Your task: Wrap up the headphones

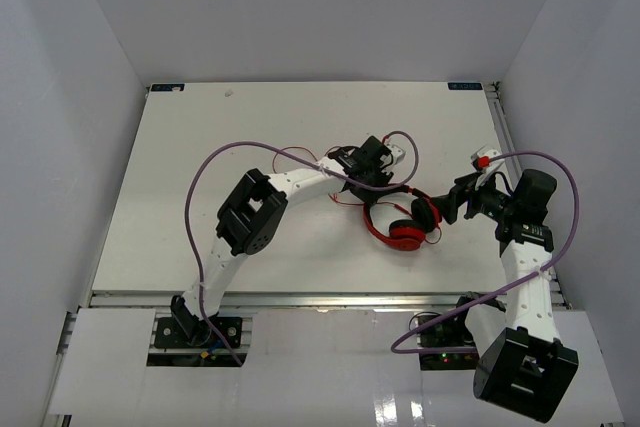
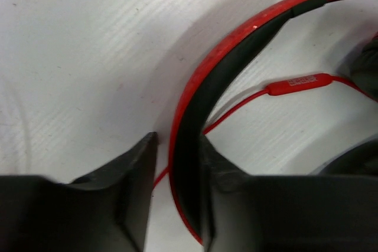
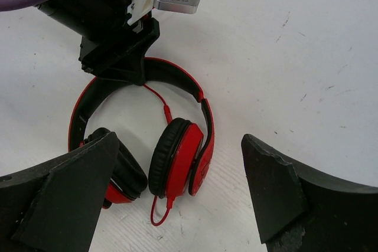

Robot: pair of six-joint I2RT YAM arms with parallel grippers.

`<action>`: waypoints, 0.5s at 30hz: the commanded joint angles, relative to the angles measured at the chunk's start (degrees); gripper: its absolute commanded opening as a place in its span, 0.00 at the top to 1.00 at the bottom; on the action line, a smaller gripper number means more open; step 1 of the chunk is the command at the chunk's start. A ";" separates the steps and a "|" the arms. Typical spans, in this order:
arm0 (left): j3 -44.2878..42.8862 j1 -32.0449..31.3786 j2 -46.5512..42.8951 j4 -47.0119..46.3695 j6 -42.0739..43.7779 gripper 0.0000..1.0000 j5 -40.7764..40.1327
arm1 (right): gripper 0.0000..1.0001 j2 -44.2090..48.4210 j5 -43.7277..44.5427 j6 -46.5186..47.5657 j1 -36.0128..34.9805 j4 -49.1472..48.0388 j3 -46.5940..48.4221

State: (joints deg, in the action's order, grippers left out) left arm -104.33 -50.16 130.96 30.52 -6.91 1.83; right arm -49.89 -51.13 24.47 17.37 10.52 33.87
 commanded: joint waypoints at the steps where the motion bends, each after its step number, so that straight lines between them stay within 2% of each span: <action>1: -0.47 -1.10 1.01 3.76 -0.97 0.68 0.99 | 0.09 -0.03 -0.26 -0.12 0.33 -0.15 0.67; 4: 0.15 -1.17 0.38 3.84 -2.01 0.80 2.01 | 0.09 -0.03 -0.11 -0.21 0.30 -0.16 0.67; 8: 2.08 -1.17 -1.89 3.76 -2.75 0.98 -0.57 | 0.09 -0.03 -0.02 -0.30 0.30 -0.07 0.67; 11: 4.49 -0.69 -5.95 3.68 -3.01 1.00 -6.69 | 0.09 0.30 -0.86 0.11 0.30 0.10 0.67; 15: 8.70 0.32 -14.78 3.95 -2.71 1.00 -15.19 | 0.08 2.41 -9.28 0.42 0.30 0.25 0.97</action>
State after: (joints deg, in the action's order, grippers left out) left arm -100.29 -50.75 128.20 30.23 -9.87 -2.51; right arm -49.78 -52.03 24.49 17.41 10.58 33.87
